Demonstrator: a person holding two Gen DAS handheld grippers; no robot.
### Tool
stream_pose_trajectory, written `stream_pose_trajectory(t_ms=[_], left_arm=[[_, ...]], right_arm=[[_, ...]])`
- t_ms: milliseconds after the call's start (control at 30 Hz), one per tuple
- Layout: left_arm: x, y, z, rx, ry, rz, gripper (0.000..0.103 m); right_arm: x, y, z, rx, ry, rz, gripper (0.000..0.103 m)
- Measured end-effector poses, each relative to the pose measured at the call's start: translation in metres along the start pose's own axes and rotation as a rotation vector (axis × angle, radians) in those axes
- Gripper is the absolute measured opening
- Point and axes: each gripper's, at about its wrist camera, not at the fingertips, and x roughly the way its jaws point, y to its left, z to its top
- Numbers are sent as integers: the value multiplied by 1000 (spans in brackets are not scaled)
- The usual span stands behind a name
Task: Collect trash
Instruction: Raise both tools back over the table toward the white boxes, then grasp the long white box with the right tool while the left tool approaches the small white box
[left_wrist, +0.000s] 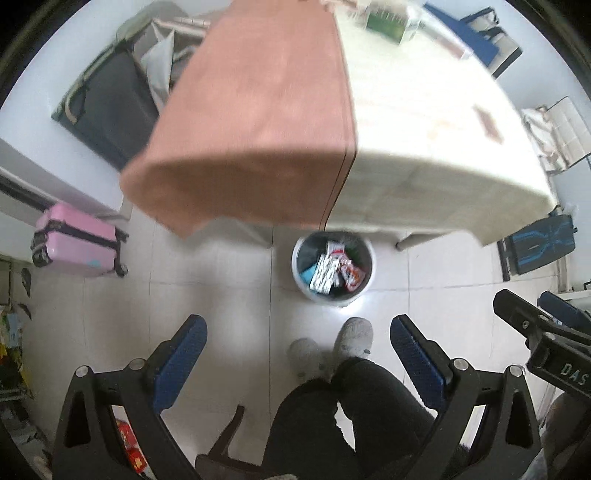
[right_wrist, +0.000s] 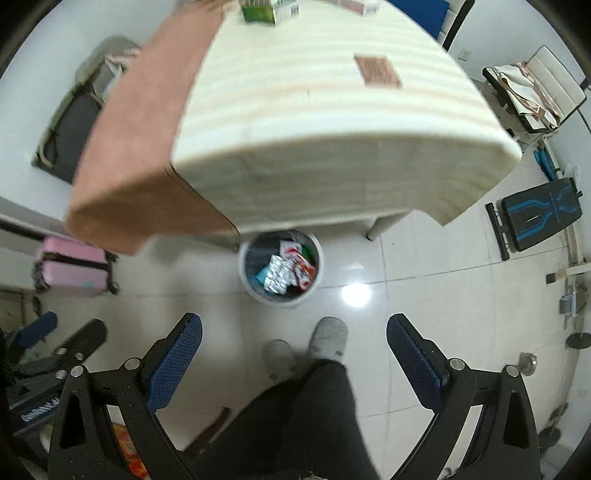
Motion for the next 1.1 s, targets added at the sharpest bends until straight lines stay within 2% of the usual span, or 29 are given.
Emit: stream_pose_trajectory(t_ms=[133,267,367,467,500,667,833,967,1100], left_arm=[[-27,-4,33,-5,-79,-8,103],[-48,-13,90,-13,-153,18,103],[-49,-21,138,-36,-174,52,103],[-47,-32,191,-72,-172,40,103],[-45,-35,205,-93,-157,23,103],[-6,-60,306,-302,-13,-155,103],[48,-97,399,-466,88,-251,103],[94,-116,446,-578,176,-304,103],[127,-123,475,-677,238,-313,103]], right_arm=[[-43,-3,37,23,-48,73,101],[-68,-16,90,37,-78,119,101],[-77,-36,145,50,-97,119,101],[-75,-56,205,37,-110,103,101],[-72,-66,235,24,-108,87,101],[-44,-106,353,-19,-79,20,101],[8,-132,466,-65,-43,-26,101],[55,-135,537,-110,-15,-54,101],[94,-128,581,-136,25,-37,101]])
